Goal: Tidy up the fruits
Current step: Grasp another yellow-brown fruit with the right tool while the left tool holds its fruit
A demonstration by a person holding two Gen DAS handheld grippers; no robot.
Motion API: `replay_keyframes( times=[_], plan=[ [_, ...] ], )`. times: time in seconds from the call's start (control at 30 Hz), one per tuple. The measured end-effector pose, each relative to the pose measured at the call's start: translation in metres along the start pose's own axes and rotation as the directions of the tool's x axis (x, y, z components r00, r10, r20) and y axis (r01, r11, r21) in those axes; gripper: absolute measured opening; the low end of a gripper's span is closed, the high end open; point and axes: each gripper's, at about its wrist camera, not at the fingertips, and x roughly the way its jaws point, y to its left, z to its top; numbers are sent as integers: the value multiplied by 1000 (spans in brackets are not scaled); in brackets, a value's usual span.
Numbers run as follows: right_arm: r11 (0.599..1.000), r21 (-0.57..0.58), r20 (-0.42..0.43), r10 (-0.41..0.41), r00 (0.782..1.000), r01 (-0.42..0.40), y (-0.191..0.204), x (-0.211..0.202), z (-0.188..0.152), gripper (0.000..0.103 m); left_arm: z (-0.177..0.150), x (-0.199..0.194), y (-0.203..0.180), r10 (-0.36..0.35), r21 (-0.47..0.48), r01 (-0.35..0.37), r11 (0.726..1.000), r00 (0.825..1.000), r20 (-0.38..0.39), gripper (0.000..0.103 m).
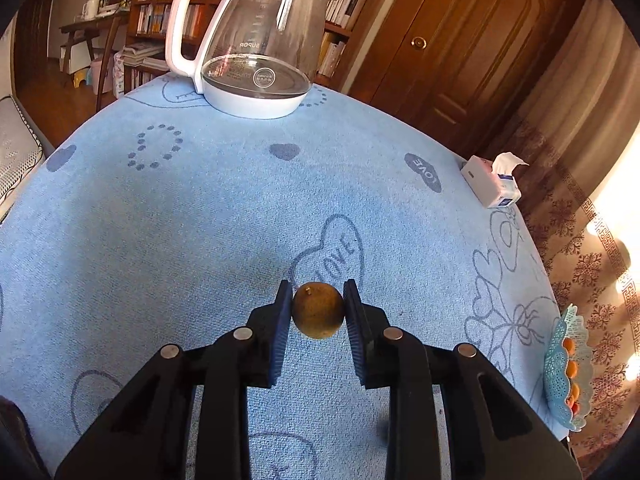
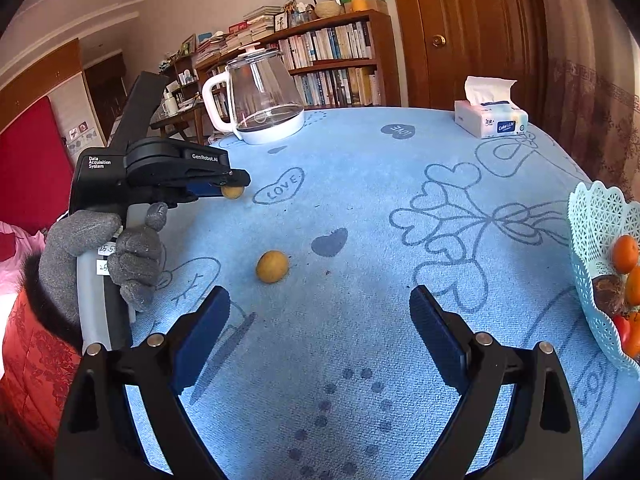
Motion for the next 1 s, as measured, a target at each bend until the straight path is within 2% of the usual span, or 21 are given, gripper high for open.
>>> replay_keyframes(
  times=[0.3,0.37,0.43,0.53,0.7,0.83,1.0],
  plan=[
    [999,-46,-62,18,998,-21,17,20,13,91,1,-11,0,29,9,-29,1000,999,41,27],
    [998,-59,-78,15,997,-20,21,29,17,86,2,-13,1,37,5,-37,999,998,45,27],
    [997,-68,-109,22,994,-30,25,39,19,73,2,-14,2,50,4,-50,999,997,53,26],
    [996,-83,-143,28,989,-40,32,52,22,64,2,-15,3,57,4,-57,998,997,58,26],
    [993,-113,-180,23,983,-44,40,73,24,55,2,-16,4,71,5,-72,997,995,66,26],
    [991,-125,-193,17,981,-42,44,82,25,54,2,-16,5,79,3,-79,997,995,68,26],
    [991,-132,-224,-9,975,-21,45,94,24,46,2,-16,5,81,2,-81,997,994,68,26]
  ],
)
